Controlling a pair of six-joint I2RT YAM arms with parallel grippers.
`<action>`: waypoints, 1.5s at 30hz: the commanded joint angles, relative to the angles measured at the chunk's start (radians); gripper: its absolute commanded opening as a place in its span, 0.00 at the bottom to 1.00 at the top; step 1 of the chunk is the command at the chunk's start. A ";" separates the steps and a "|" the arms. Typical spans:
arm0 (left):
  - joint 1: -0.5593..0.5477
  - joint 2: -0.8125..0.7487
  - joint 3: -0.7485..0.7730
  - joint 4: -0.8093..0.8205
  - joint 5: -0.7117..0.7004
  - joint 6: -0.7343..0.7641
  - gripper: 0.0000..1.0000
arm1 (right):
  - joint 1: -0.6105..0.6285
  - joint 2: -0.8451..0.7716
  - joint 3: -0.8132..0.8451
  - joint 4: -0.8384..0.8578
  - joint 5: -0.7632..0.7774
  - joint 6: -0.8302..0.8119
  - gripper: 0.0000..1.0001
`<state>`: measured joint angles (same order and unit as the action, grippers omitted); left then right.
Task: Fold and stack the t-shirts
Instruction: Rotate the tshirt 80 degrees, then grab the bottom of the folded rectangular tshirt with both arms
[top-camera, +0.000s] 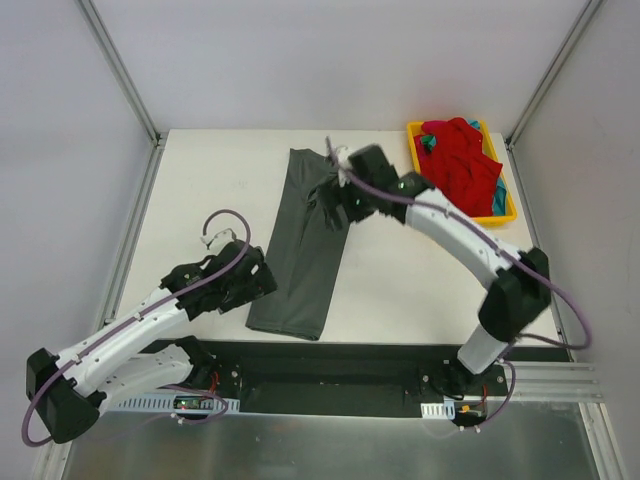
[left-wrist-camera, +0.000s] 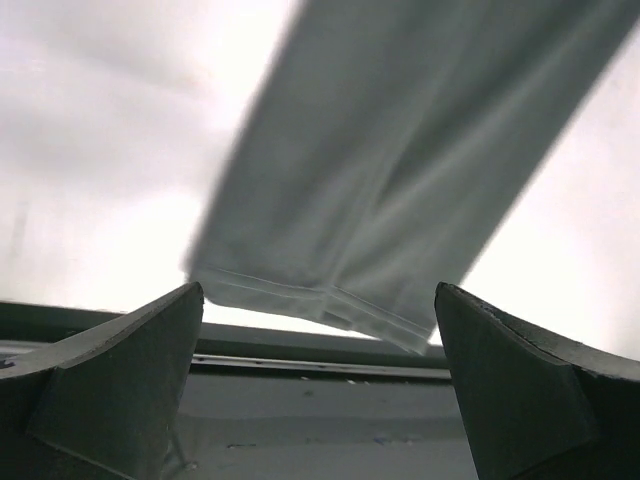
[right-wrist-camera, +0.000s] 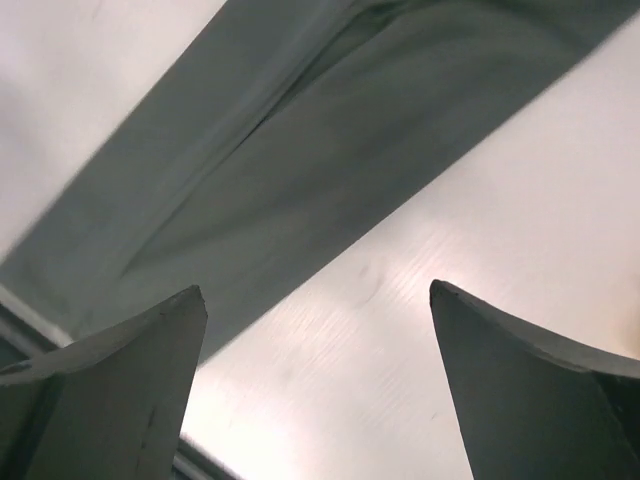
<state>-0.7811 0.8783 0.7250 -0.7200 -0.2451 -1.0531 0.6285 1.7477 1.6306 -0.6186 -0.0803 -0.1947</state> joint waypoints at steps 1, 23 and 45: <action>0.109 -0.004 0.010 -0.174 -0.041 0.039 0.99 | 0.238 -0.187 -0.346 0.143 0.054 -0.100 0.96; 0.151 0.071 -0.323 0.119 0.144 -0.034 0.63 | 0.682 0.026 -0.554 0.295 0.137 -0.003 0.68; 0.149 -0.390 -0.309 -0.114 0.273 -0.068 0.00 | 0.872 -0.160 -0.611 0.290 0.152 -0.003 0.01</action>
<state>-0.6395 0.5964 0.3695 -0.7048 0.0254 -1.1030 1.4807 1.6825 1.0031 -0.3035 0.1055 -0.2146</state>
